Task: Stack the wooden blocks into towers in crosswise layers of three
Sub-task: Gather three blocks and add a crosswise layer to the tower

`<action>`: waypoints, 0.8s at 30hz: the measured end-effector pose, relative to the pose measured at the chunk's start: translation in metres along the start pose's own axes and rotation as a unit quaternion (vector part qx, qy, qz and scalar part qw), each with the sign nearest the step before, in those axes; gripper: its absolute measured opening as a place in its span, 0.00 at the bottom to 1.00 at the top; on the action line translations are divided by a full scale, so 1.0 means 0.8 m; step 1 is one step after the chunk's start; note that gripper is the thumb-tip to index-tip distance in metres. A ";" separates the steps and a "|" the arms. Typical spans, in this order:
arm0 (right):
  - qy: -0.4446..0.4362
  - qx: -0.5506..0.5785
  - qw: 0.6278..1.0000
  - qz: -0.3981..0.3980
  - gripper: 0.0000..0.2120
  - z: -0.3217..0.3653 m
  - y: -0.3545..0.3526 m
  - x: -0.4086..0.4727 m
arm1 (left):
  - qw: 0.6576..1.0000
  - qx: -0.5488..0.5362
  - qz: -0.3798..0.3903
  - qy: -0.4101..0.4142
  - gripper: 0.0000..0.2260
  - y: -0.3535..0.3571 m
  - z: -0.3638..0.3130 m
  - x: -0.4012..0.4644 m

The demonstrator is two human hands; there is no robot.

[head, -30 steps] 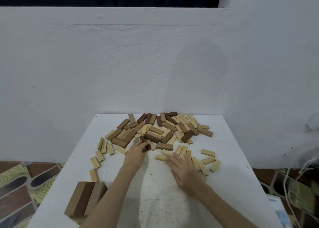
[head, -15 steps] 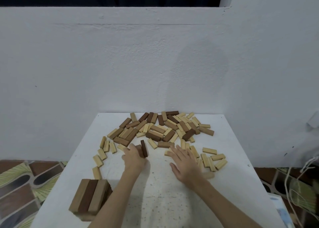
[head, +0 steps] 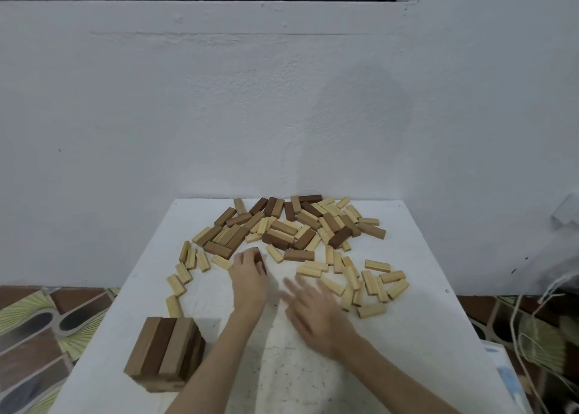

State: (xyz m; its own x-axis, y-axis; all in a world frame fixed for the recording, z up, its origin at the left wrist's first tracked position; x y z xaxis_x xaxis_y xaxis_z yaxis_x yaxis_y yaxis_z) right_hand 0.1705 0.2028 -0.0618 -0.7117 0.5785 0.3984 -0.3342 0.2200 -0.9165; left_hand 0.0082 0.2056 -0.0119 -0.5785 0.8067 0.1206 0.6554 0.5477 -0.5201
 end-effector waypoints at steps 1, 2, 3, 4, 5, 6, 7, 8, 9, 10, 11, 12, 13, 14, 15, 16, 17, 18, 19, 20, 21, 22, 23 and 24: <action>-0.032 -0.022 0.999 0.032 0.20 0.007 0.006 -0.003 | 0.999 0.023 0.021 0.016 0.14 0.003 0.004 0.003; -0.045 -0.049 0.996 0.053 0.22 0.007 0.011 -0.006 | 0.997 0.052 0.051 0.026 0.15 0.007 0.008 0.005; -0.036 -0.068 0.995 0.067 0.22 0.000 0.012 -0.008 | 0.994 0.079 0.074 0.035 0.15 0.013 0.013 0.007; -0.017 -0.080 0.994 0.071 0.23 -0.008 0.010 -0.009 | 0.991 0.096 0.084 0.040 0.15 0.015 0.016 0.006; 0.009 -0.088 0.993 0.079 0.23 -0.020 0.005 -0.010 | 0.991 0.102 0.081 0.045 0.14 0.016 0.018 0.006; 0.030 -0.100 0.991 0.085 0.23 -0.032 0.000 -0.011 | 0.991 0.101 0.073 0.049 0.13 0.015 0.018 0.005; 0.043 -0.117 0.988 0.090 0.22 -0.043 -0.004 -0.012 | 0.991 0.097 0.069 0.058 0.13 0.015 0.017 0.003; 0.051 -0.132 0.985 0.096 0.23 -0.051 -0.006 -0.013 | 0.991 0.090 0.072 0.066 0.12 0.015 0.017 0.001; 0.056 -0.132 0.984 0.102 0.25 -0.056 -0.007 -0.013 | 0.991 0.079 0.076 0.076 0.12 0.015 0.017 -0.001; 0.062 -0.123 0.986 0.097 0.27 -0.059 -0.007 -0.012 | 0.992 0.063 0.081 0.077 0.13 0.015 0.016 -0.003; 0.073 -0.106 0.988 0.091 0.28 -0.059 -0.006 -0.008 | 0.993 0.047 0.083 0.072 0.14 0.015 0.017 -0.004; 0.084 -0.092 0.988 0.088 0.27 -0.057 -0.008 0.001 | 0.994 0.034 0.081 0.059 0.15 0.015 0.018 -0.005; 0.093 -0.090 0.987 0.091 0.26 -0.053 -0.010 0.013 | 0.996 0.029 0.080 0.042 0.17 0.015 0.021 -0.005; 0.097 -0.091 0.986 0.102 0.25 -0.049 -0.013 0.028 | 0.996 0.031 0.080 0.026 0.18 0.014 0.022 -0.006; 0.098 -0.087 0.985 0.112 0.25 -0.046 -0.016 0.043 | 0.996 0.039 0.083 0.021 0.18 0.013 0.023 -0.005; 0.099 -0.086 0.983 0.129 0.24 -0.042 -0.017 0.057 | 0.995 0.047 0.087 0.024 0.17 0.012 0.023 -0.004; 0.102 -0.085 0.981 0.143 0.25 -0.040 -0.017 0.069 | 0.994 0.051 0.090 0.030 0.15 0.012 0.022 -0.002; 0.108 -0.083 0.979 0.153 0.25 -0.037 -0.017 0.079 | 0.994 0.051 0.091 0.030 0.13 0.010 0.021 -0.001; 0.112 -0.081 0.978 0.156 0.25 -0.034 -0.016 0.086 | 0.994 0.052 0.090 0.028 0.12 0.010 0.019 -0.001; 0.118 -0.073 0.978 0.153 0.25 -0.032 -0.014 0.091 | 0.994 0.055 0.093 0.022 0.12 0.010 0.017 -0.001; 0.124 -0.063 0.979 0.147 0.25 -0.031 -0.010 0.093 | 0.993 0.060 0.097 0.015 0.11 0.010 0.016 -0.001; 0.125 -0.053 0.982 0.132 0.23 -0.029 -0.008 0.096 | 0.992 0.069 0.104 0.005 0.11 0.010 0.016 -0.002; 0.126 -0.049 0.984 0.119 0.22 -0.028 -0.006 0.099 | 0.990 0.081 0.112 -0.004 0.11 0.010 0.014 -0.004; 0.129 -0.053 0.984 0.111 0.20 -0.027 -0.005 0.103 | 0.988 0.097 0.122 -0.011 0.11 0.010 0.013 -0.006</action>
State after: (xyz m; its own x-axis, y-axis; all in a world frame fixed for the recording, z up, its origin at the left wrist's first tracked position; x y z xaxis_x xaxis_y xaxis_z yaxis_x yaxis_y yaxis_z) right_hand 0.1265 0.2661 -0.0261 -0.5753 0.7982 0.1785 -0.1120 0.1393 -0.9839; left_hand 0.0112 0.2042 -0.0259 -0.4279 0.9027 -0.0458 0.6719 0.2838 -0.6841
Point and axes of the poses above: each hand's wrist, its own x-axis towards the middle knuckle, its own y-axis out of the palm, z = x × y, the point moved 2 cm from there along x, towards the middle knuckle, and after that the axes turned 9 degrees about -x, right-handed, at the moved point
